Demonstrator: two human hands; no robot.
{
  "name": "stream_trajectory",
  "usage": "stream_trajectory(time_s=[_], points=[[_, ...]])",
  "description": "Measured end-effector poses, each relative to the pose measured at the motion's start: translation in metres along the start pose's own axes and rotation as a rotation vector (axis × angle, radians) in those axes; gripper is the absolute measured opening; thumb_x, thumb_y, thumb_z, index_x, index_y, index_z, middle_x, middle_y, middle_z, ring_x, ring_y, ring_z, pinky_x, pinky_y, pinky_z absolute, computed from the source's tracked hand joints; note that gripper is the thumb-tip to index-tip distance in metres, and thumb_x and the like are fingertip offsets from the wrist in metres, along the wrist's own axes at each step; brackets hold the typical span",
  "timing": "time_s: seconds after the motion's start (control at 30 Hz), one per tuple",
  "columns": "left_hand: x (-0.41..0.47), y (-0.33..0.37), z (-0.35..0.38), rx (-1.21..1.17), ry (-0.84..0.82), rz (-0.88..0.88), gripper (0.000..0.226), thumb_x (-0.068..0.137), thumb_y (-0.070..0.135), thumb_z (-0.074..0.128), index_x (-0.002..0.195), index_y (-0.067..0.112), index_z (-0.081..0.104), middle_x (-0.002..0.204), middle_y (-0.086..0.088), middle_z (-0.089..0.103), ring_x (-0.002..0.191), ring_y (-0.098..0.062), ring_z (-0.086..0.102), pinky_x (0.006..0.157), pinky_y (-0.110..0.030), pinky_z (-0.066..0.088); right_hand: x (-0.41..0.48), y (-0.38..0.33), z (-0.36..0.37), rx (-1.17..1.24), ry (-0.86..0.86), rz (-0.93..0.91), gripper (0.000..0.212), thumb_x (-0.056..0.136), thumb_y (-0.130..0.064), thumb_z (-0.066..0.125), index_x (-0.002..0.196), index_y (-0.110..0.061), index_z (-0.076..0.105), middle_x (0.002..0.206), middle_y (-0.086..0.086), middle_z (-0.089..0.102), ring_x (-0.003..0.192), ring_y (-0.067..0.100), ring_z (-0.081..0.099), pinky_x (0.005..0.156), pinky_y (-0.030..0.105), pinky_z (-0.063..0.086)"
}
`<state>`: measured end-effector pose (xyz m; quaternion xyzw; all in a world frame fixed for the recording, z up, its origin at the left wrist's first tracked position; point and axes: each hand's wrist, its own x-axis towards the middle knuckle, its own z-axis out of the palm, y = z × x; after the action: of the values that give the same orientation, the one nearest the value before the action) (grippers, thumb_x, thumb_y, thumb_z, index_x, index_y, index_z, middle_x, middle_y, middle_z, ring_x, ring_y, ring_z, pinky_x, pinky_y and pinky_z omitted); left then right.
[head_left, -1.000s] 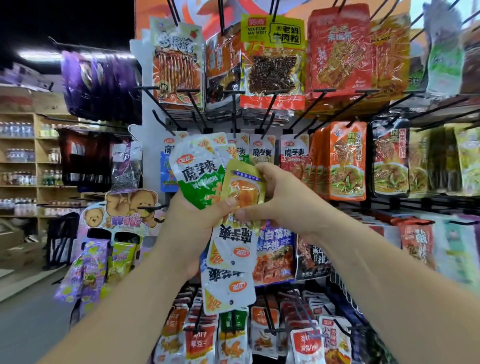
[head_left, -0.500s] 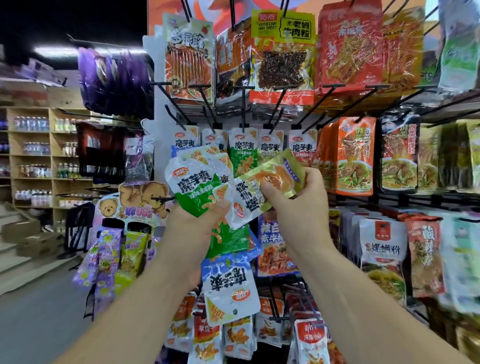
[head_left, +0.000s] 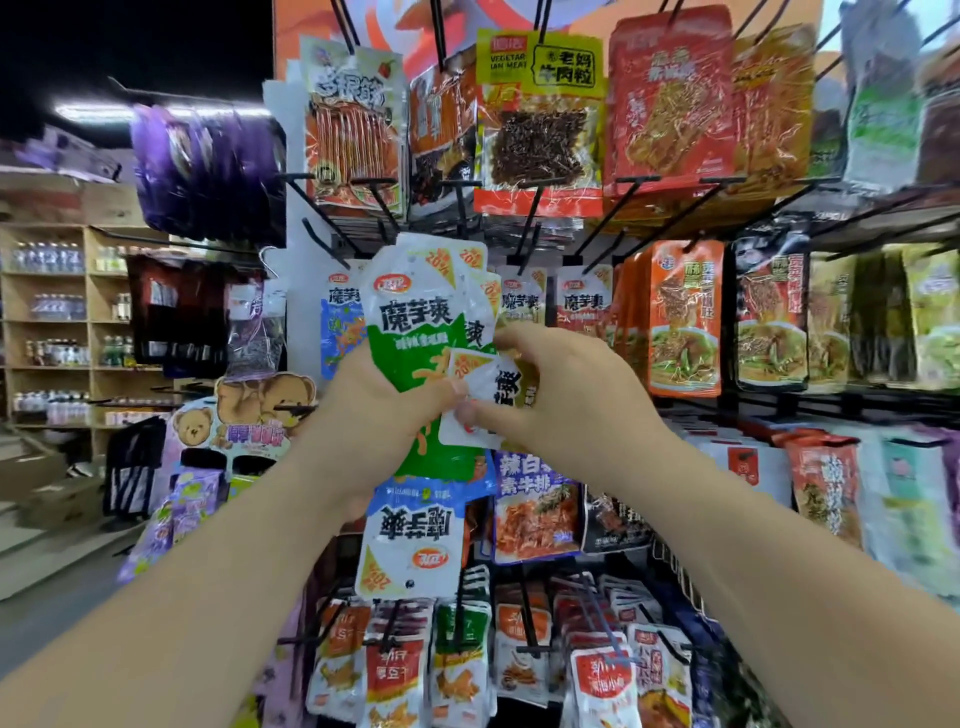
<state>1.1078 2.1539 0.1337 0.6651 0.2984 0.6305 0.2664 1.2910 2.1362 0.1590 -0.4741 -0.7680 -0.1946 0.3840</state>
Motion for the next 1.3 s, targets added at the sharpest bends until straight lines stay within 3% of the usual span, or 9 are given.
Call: stream_trajectory(time_s=[0.1, 0.17, 0.27, 0.37, 0.5, 0.67, 0.87, 1.13, 1.3], points=[[0.004, 0.0, 0.009, -0.049, 0.074, 0.015, 0.014, 0.096, 0.008, 0.07, 0.083, 0.009, 0.065, 0.055, 0.014, 0.065, 0.051, 0.001, 0.061, 0.049, -0.016, 0.049, 0.006, 0.005, -0.009, 0.036, -0.003, -0.043, 0.035, 0.087, -0.06, 0.072, 0.09, -0.027, 0.062, 0.079, -0.016, 0.052, 0.072, 0.004, 0.047, 0.061, 0.024, 0.034], [0.013, -0.009, 0.006, -0.06, 0.172, 0.016, 0.021, 0.095, 0.017, 0.073, 0.082, 0.006, 0.063, 0.061, 0.009, 0.063, 0.056, -0.005, 0.058, 0.062, -0.024, 0.048, 0.011, 0.016, -0.014, 0.163, -0.016, 0.006, 0.046, 0.093, -0.047, 0.073, 0.069, -0.024, 0.041, 0.065, -0.008, 0.033, 0.057, 0.007, 0.029, 0.054, 0.029, 0.023], [0.021, -0.016, 0.006, -0.087, 0.251, -0.021, 0.027, 0.092, 0.028, 0.078, 0.107, 0.012, 0.062, 0.096, 0.001, 0.063, 0.097, -0.021, 0.061, 0.09, -0.044, 0.047, 0.027, 0.036, -0.016, 0.415, 0.037, 0.144, 0.039, 0.103, -0.037, 0.061, 0.083, -0.004, 0.054, 0.067, 0.006, 0.039, 0.053, 0.012, 0.035, 0.054, 0.028, 0.031], [0.024, -0.019, 0.009, -0.097, 0.26, -0.041, 0.062, 0.091, 0.03, 0.081, 0.14, 0.016, 0.046, 0.113, 0.008, 0.052, 0.116, -0.022, 0.051, 0.101, -0.044, 0.042, 0.049, 0.048, -0.012, 0.61, 0.147, 0.239, 0.043, 0.108, -0.034, 0.052, 0.102, 0.008, 0.059, 0.088, 0.035, 0.058, 0.07, 0.02, 0.048, 0.063, 0.043, 0.038], [0.031, -0.026, 0.003, -0.005, 0.252, -0.084, 0.097, 0.056, 0.067, 0.083, 0.121, 0.0, 0.058, 0.105, -0.019, 0.063, 0.096, -0.036, 0.063, 0.089, -0.044, 0.048, 0.074, 0.047, -0.012, 0.682, 0.286, 0.261, 0.05, 0.109, -0.033, 0.049, 0.093, 0.015, 0.051, 0.071, 0.027, 0.041, 0.065, 0.017, 0.035, 0.064, 0.034, 0.028], [0.037, -0.029, -0.005, 0.032, 0.204, -0.148, 0.06, 0.081, 0.044, 0.086, 0.107, -0.003, 0.06, 0.091, -0.012, 0.056, 0.081, -0.024, 0.053, 0.075, -0.04, 0.041, 0.095, 0.046, -0.008, 0.724, 0.334, 0.281, 0.053, 0.111, -0.03, 0.047, 0.063, -0.018, 0.028, 0.048, -0.013, 0.019, 0.046, 0.008, 0.017, 0.051, 0.029, 0.016], [0.039, -0.028, -0.002, 0.024, 0.169, -0.178, 0.08, 0.059, 0.058, 0.084, 0.108, 0.002, 0.054, 0.094, -0.008, 0.056, 0.09, -0.025, 0.056, 0.083, -0.04, 0.045, 0.111, 0.051, 0.005, 0.608, 0.37, 0.309, 0.057, 0.108, -0.03, 0.051, 0.056, -0.018, 0.03, 0.05, -0.006, 0.026, 0.052, 0.017, 0.025, 0.059, 0.034, 0.021], [0.037, -0.034, -0.007, -0.039, 0.137, -0.139, 0.03, 0.086, 0.028, 0.085, 0.089, 0.005, 0.066, 0.08, -0.008, 0.058, 0.077, -0.021, 0.057, 0.085, -0.042, 0.048, 0.111, 0.041, 0.009, 0.561, 0.494, 0.25, 0.055, 0.109, -0.026, 0.048, 0.057, -0.017, 0.031, 0.053, -0.003, 0.031, 0.05, 0.014, 0.026, 0.055, 0.033, 0.02], [0.038, -0.034, -0.006, -0.083, 0.139, -0.14, 0.064, 0.075, 0.039, 0.088, 0.105, -0.01, 0.058, 0.084, -0.008, 0.054, 0.076, -0.02, 0.054, 0.079, -0.04, 0.045, 0.119, 0.04, 0.001, 0.409, 0.516, 0.289, 0.055, 0.109, -0.029, 0.049, 0.058, -0.017, 0.033, 0.054, -0.002, 0.036, 0.049, 0.014, 0.03, 0.048, 0.031, 0.021]])
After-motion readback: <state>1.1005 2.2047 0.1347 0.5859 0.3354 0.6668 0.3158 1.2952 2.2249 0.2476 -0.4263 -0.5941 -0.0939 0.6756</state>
